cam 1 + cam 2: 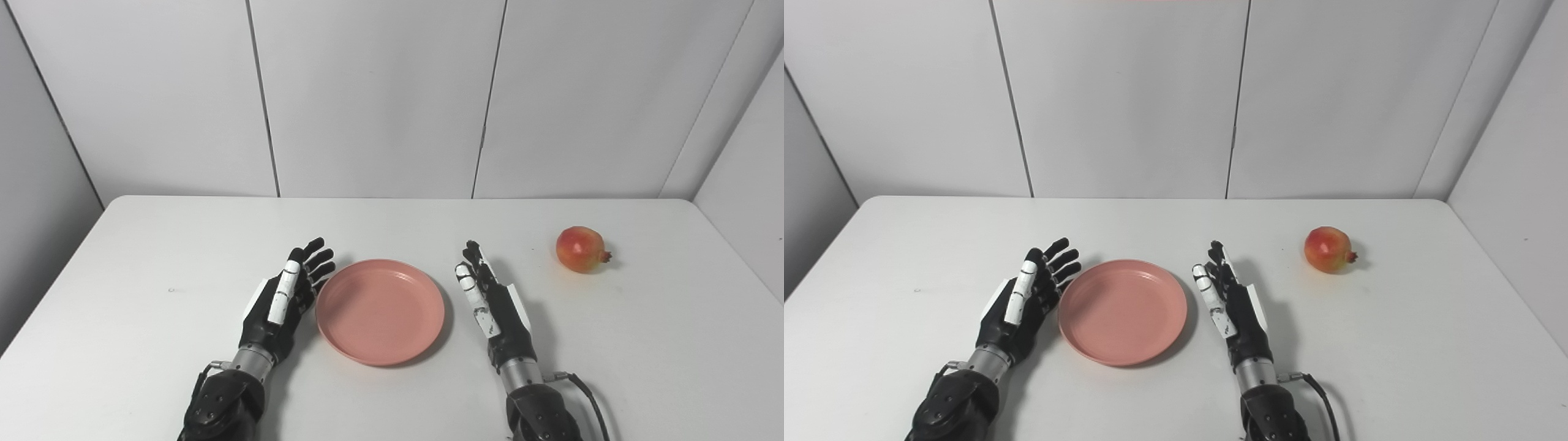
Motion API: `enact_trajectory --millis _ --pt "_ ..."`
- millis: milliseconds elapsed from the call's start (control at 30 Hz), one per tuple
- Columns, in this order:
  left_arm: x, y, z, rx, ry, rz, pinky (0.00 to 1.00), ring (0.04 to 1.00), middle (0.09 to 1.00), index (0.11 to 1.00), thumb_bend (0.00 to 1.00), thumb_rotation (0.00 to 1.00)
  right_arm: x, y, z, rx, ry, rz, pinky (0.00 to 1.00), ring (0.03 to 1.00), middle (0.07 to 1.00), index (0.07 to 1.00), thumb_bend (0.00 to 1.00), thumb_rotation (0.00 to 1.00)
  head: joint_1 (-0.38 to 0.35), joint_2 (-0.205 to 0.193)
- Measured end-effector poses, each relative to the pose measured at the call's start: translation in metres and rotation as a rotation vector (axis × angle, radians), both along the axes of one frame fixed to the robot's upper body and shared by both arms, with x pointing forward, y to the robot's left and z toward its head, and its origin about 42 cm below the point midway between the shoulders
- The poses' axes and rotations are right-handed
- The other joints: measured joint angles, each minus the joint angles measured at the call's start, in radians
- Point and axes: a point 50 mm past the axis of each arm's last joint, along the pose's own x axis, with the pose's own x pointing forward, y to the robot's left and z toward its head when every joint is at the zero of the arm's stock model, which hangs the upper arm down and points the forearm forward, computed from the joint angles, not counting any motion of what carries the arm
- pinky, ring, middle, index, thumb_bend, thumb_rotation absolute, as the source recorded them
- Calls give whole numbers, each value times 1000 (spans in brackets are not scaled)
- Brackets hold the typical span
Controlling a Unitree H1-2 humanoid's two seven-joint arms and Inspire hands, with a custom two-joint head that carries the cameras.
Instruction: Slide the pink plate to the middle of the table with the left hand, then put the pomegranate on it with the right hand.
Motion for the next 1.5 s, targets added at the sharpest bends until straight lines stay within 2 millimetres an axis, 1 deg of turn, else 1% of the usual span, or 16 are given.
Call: enact_trajectory --millis 233,433,567,667,733,800,833,867,933,1033,1133,1233,1333,1500 --pt "-2 -1 -2 7 -4 -38 867 901 900 881 599 963 1 0 0 -3 1 -1 920 940 958 966 455 898 0 2" --pt "-4 -1 -3 10 -3 -52 877 906 904 881 629 941 2 0 0 0 2 -5 918 941 954 962 441 874 -11 5" --pt "-4 0 -3 12 -4 -59 873 905 903 881 606 965 2 0 0 -2 1 -11 918 943 954 959 448 885 -11 5" --pt "-4 -1 -3 12 -4 -60 878 908 905 887 600 973 3 0 0 -1 1 -17 911 951 953 952 446 847 -8 5" --pt "-4 0 -3 12 -4 -60 883 911 906 887 603 963 3 -2 0 5 -2 -25 921 951 958 961 413 835 -8 3" --pt "-4 0 -3 11 -7 -57 887 913 911 890 609 943 5 -3 1 15 -4 -29 925 935 960 973 398 857 -8 3" --pt "-4 0 -3 11 -14 -54 889 915 913 893 615 938 6 -3 1 16 -6 -30 926 925 956 972 422 880 -8 3" --pt "-4 0 -4 11 -18 -52 890 915 913 894 616 937 6 -4 1 11 -8 -32 927 924 955 971 426 884 -8 3" --pt "-4 -1 -4 11 -22 -50 893 916 916 898 615 919 8 -8 1 -18 -13 -45 932 933 958 970 463 902 -5 -2" --pt "-2 0 -4 8 -21 -35 886 905 906 892 614 897 12 -15 2 -66 -27 -52 946 947 969 970 484 907 -2 -2" --pt "-1 0 -4 4 -22 -25 890 911 912 900 611 908 15 -25 4 -84 -57 -79 951 946 968 964 481 890 3 -5" --pt "0 0 -5 4 -22 -24 892 909 910 898 611 895 18 -34 9 -86 -73 -110 961 958 966 965 471 902 3 -5" --pt "0 0 -4 4 -21 -21 893 910 911 900 605 908 23 -42 15 -101 -96 -132 941 940 955 960 486 878 3 -2" --pt "0 0 -4 22 -26 -11 896 914 914 905 602 919 27 -49 32 -124 -159 -174 937 938 936 941 509 847 2 -2"
